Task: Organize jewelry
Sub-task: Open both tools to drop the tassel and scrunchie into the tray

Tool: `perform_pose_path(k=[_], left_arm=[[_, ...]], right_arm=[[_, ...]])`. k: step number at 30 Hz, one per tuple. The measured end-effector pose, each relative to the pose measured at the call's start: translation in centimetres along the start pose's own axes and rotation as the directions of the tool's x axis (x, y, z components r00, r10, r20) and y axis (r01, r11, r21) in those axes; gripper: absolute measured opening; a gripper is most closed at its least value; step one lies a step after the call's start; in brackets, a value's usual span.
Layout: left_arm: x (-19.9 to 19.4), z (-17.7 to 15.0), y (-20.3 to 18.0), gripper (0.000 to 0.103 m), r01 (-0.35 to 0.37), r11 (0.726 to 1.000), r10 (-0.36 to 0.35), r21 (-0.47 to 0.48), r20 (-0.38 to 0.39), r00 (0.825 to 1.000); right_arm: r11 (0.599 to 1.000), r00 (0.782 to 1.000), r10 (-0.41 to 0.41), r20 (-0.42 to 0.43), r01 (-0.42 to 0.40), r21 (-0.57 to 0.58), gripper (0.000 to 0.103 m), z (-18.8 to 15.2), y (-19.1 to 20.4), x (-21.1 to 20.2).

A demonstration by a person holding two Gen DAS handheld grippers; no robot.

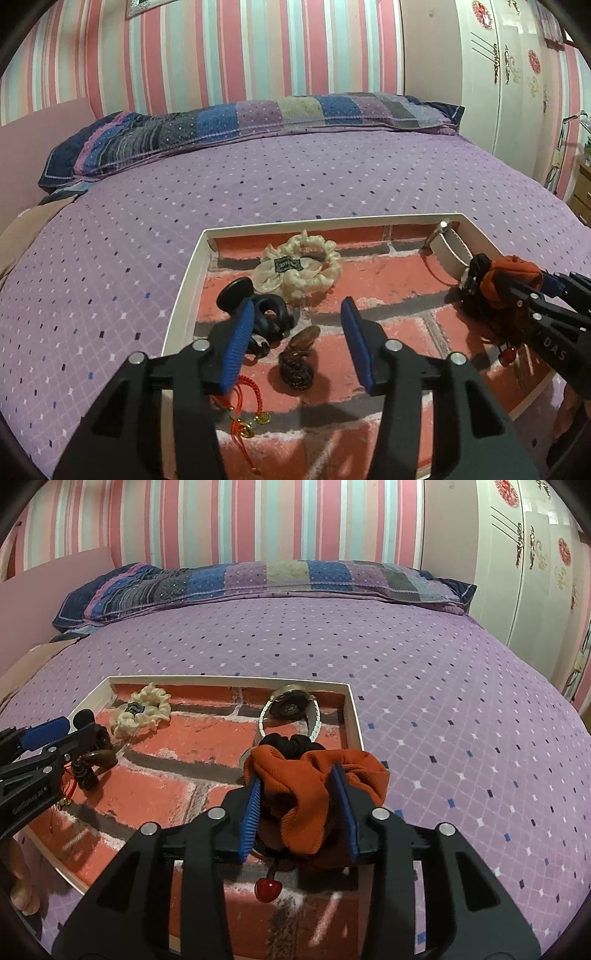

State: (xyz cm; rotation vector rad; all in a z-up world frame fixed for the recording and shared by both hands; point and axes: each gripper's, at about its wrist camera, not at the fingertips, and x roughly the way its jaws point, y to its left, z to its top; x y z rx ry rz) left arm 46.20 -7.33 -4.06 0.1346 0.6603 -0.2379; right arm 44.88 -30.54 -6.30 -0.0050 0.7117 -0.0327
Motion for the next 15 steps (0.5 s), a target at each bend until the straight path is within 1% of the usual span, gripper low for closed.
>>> perform_pose_path(k=[3,5,7,8,12,15], left_arm=[[0.1,-0.1,0.0,0.049,0.003,1.0,-0.003,-0.003,-0.008,1.0],[0.0,-0.2,0.1,0.05,0.008,1.0,-0.008,-0.009,-0.01,1.0],[-0.3,-0.2,0.3,0.054,0.011,1.0,-0.011,-0.015,-0.003,1.0],[-0.5,-0.3,0.4,0.056,0.012,1.0,-0.012,-0.016,0.0,1.0],[-0.9,-0.7,0.7,0.056,0.018,1.0,-0.018,-0.017,-0.004,1.0],[-1.2,-1.2,1.1,0.057,0.021,1.0,-0.021,-0.021,-0.013,1.0]], right_arm=[[1.0,1.0,0.003,0.002,-0.003,-0.005,0.042,-0.1,0.1,-0.2],[1.0,1.0,0.001,0.005,-0.001,-0.01,0.053,-0.1,0.2,-0.3],[1.0,1.0,0.002,0.007,-0.001,-0.019,0.058,-0.3,0.5,-0.5],[1.0,1.0,-0.001,0.008,0.001,-0.025,0.058,-0.4,0.6,-0.6],[1.0,1.0,0.0,-0.003,0.0,-0.03,0.062,-0.7,0.9,-0.7],[0.999,1.0,0.004,-0.01,-0.005,-0.044,0.068,-0.9,1.2,-1.1]])
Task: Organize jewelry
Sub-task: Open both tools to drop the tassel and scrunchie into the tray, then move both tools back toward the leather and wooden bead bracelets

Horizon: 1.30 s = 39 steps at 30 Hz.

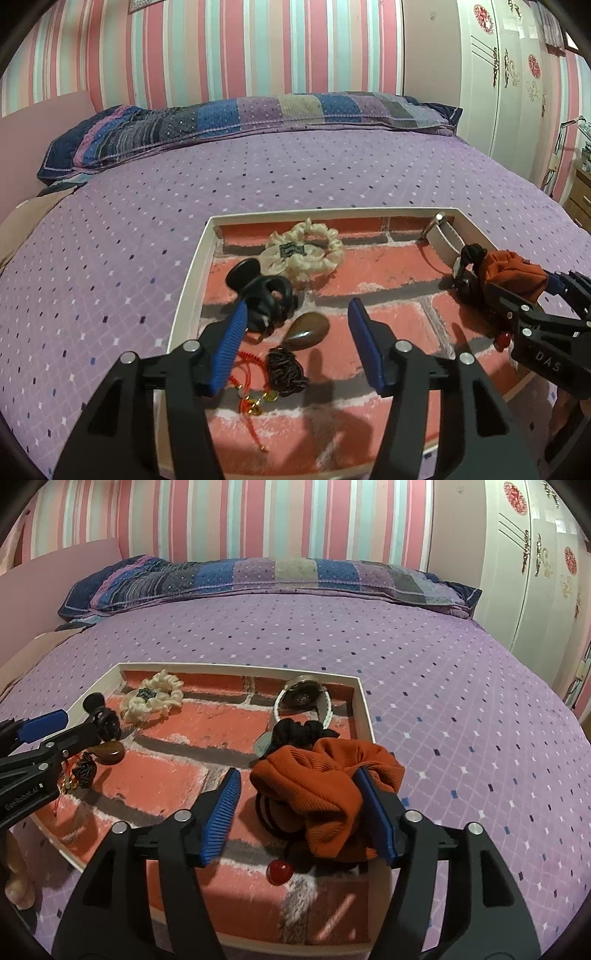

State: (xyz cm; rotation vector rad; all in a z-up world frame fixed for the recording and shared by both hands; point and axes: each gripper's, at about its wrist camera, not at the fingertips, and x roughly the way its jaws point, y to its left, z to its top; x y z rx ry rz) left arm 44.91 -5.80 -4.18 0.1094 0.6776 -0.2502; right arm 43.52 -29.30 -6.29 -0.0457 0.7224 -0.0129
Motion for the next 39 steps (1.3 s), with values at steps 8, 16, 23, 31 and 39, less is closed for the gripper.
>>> perform_pose_path(k=[8,16,23,31,39], left_arm=[[-1.5,-1.6,1.4,0.059,-0.007,1.0,0.007,-0.013,-0.018,1.0],[-4.7,-3.6,3.5,0.064,-0.05,0.999,0.05,-0.018,0.0,0.999],[-8.5,-3.2,6.5,0.072,-0.102,0.991,0.105,-0.086,0.031,0.994],[-15.3,-2.1,7.6,0.084,-0.109,0.988,0.116,-0.108,0.062,0.991],[-23.3,-4.2,7.7,0.092,-0.084,0.986,0.099,-0.143,0.102,0.99]], right_arm=[[0.999,1.0,-0.006,0.027,0.008,-0.047,0.096,-0.8,0.9,-1.7],[0.999,0.999,0.025,0.036,-0.024,-0.039,0.099,-1.7,0.8,-3.8],[0.999,0.996,0.036,0.087,-0.035,-0.012,0.099,-1.8,0.6,-8.1],[0.999,0.988,-0.044,0.147,0.041,0.023,0.099,-1.6,-0.1,-14.7],[0.994,0.982,-0.086,0.166,0.072,0.086,0.099,-5.0,-0.3,-20.3]])
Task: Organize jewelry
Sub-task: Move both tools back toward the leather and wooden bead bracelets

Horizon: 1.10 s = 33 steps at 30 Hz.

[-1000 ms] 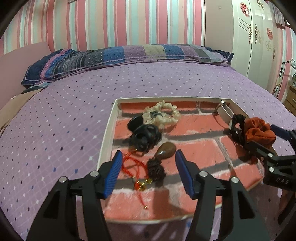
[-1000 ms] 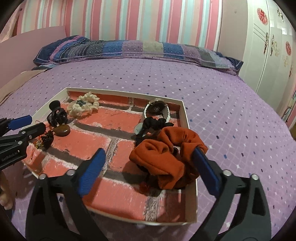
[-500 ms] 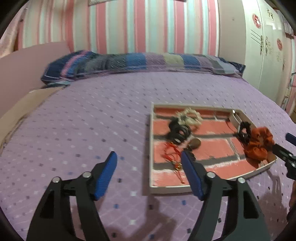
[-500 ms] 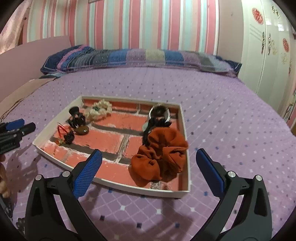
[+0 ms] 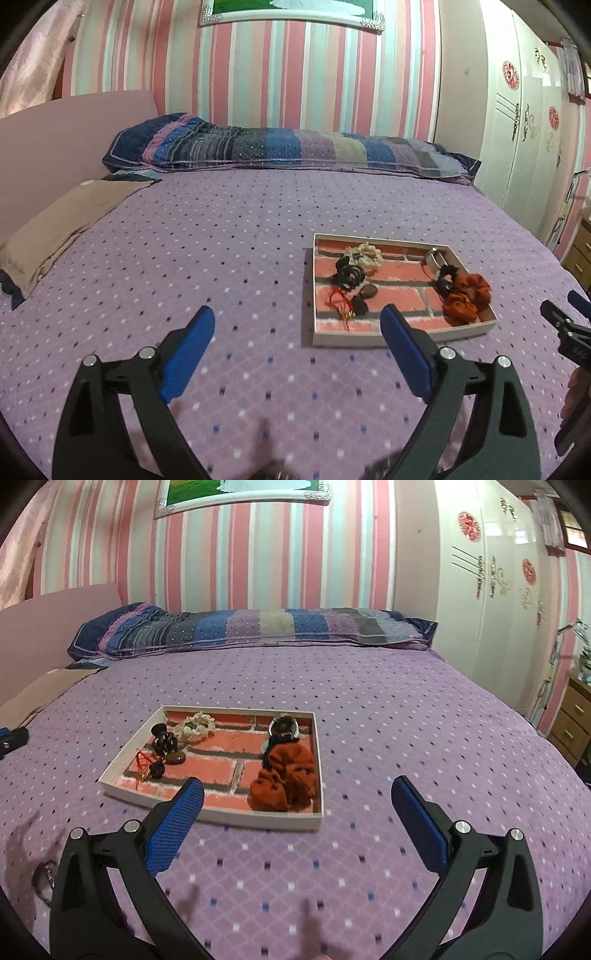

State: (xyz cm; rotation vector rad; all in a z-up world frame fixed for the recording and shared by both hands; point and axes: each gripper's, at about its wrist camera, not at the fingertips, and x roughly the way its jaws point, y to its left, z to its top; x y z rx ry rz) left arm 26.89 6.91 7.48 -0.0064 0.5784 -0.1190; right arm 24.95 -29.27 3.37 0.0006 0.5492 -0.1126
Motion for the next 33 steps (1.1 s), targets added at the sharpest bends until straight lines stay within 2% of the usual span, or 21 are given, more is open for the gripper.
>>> perform_pose_path(k=[2,5,7,9,13,17,22,30,33], left_arm=[[-2.1,-0.8,0.1,0.099,-0.024,1.0,0.024,0.005,0.016,1.0],[-4.4,-2.8,0.4,0.099,-0.046,0.999,0.046,-0.014,0.016,0.999],[-5.5,-4.5,1.0,0.099,-0.018,0.999,0.018,-0.051,0.001,1.0],[-6.2,-6.2,1.4,0.099,-0.011,0.998,0.01,-0.067,-0.02,1.0],[-7.0,-8.9,1.7,0.099,-0.039,0.997,0.035,-0.063,-0.056,0.998],[-6.4,-11.1,2.6,0.099,-0.041,0.996,0.033,-0.081,-0.097,0.995],[-5.6,-12.7,2.9,0.099,-0.054,0.998,0.05,-0.04,-0.114,0.992],[-3.1,-14.5,4.2,0.099,-0.055,0.998,0.053,-0.011,-0.162,0.985],[-2.9,-15.0,4.8,0.099,-0.054,0.999,0.053,-0.002,-0.153,0.987]], right_arm=[[1.0,1.0,-0.01,0.002,0.01,0.004,0.099,-1.1,0.0,-1.3],[1.0,1.0,-0.016,0.006,0.016,0.01,0.099,-3.0,0.2,-2.9],[1.0,1.0,-0.013,0.007,0.013,0.015,0.099,-4.2,0.3,-3.7],[0.999,1.0,-0.019,-0.02,0.019,0.031,0.099,-4.8,0.5,-3.9],[0.996,0.999,0.02,-0.046,-0.016,0.091,0.099,-5.1,0.9,-4.4],[0.997,0.998,0.029,-0.049,-0.025,0.076,0.099,-6.1,2.3,-4.2],[0.998,0.994,0.062,-0.087,-0.06,0.026,0.099,-7.5,4.6,-3.4],[0.999,0.985,0.034,-0.168,-0.033,0.009,0.099,-10.3,7.2,-1.7],[0.999,0.983,0.038,-0.179,-0.036,0.012,0.099,-10.9,7.6,-1.6]])
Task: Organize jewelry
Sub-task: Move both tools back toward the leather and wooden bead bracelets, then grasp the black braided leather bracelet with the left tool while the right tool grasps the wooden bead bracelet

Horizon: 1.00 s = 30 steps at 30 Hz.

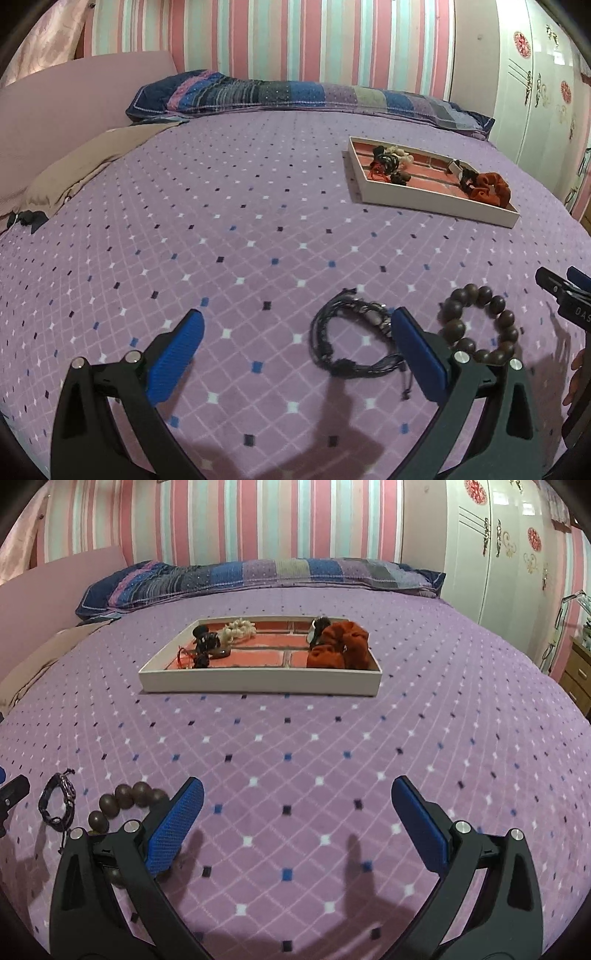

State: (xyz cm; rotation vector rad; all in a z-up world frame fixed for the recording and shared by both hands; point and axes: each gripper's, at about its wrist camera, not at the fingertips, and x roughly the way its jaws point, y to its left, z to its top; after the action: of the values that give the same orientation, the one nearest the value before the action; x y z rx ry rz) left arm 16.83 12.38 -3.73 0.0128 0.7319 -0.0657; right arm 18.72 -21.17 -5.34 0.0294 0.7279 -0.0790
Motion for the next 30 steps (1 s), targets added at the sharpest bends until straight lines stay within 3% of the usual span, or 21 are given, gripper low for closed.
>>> perform_pose_path(k=[6,15,22,24,30], left_arm=[[1.3,-0.3,1.3,0.099,0.022,1.0,-0.023,-0.017,-0.031,0.999],[3.5,-0.8,1.2,0.099,0.071,0.997,-0.071,-0.013,-0.077,0.994],[4.8,-1.0,-0.2,0.098,0.036,0.998,-0.03,0.055,-0.102,0.994],[5.1,-0.8,-0.1,0.087,0.024,0.998,-0.019,0.05,-0.099,0.995],[5.5,-0.5,1.1,0.066,0.035,0.999,-0.036,-0.012,-0.091,0.995]], right_arm=[[1.0,0.999,0.019,-0.039,-0.02,-0.011,0.099,-1.1,1.6,0.7],[0.999,0.999,0.014,-0.035,-0.015,-0.037,0.099,-1.8,3.8,1.0],[0.996,0.999,-0.021,-0.045,0.017,-0.089,0.099,-2.7,5.4,1.7],[0.995,0.998,-0.025,-0.055,0.02,-0.095,0.098,-2.7,5.5,2.0],[0.996,0.996,-0.007,-0.088,0.0,-0.084,0.087,-2.8,5.4,2.6]])
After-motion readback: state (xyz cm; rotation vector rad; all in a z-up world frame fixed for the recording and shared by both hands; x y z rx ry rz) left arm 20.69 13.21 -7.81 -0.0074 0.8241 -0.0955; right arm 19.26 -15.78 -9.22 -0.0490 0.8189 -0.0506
